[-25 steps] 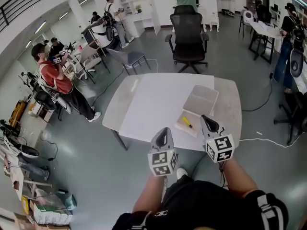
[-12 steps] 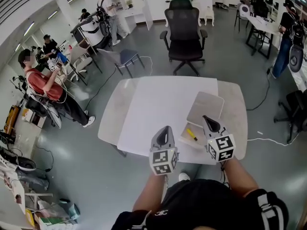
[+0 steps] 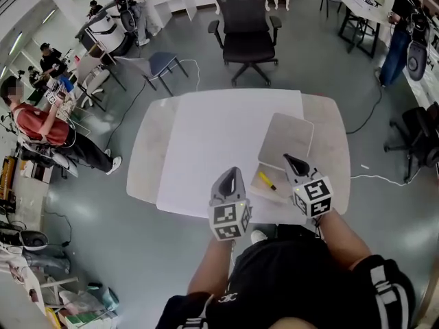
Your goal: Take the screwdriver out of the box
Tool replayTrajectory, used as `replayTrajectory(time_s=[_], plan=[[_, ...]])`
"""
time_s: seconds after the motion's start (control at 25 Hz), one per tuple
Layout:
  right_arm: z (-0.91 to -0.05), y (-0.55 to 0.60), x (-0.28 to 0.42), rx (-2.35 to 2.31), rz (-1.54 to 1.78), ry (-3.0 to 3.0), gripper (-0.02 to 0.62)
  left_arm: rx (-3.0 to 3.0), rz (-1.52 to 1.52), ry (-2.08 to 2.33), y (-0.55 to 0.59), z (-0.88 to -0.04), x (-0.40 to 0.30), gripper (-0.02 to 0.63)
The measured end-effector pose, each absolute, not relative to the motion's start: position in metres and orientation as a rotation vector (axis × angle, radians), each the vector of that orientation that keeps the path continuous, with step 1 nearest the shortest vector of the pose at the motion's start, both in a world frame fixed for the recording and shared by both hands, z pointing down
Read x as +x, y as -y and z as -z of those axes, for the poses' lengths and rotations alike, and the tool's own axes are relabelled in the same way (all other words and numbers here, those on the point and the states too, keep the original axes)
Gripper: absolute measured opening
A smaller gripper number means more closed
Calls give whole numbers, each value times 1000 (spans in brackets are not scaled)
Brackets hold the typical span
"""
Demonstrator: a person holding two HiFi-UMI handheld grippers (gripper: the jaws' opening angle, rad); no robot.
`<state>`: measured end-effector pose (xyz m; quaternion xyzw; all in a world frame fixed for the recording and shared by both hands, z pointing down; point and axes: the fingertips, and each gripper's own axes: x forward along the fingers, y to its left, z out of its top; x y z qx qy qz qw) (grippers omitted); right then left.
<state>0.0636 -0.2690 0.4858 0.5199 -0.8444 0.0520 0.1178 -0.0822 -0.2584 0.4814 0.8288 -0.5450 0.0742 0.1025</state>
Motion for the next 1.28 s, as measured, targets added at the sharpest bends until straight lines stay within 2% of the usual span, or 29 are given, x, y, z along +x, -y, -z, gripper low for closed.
replayTrajectory(time_s=[0.4,0.84,1.28], plan=[[-524,283,44,1280,-212,2451,12,2369,-233,1657,269,-483,-82,14],[-596,275,13,1061,-359,2360,12,2232,-259,1754,260,-500,-119,14],[-677,270,11,964,-542,2122,19,2119,-267,1805,249,-517,-145,14]])
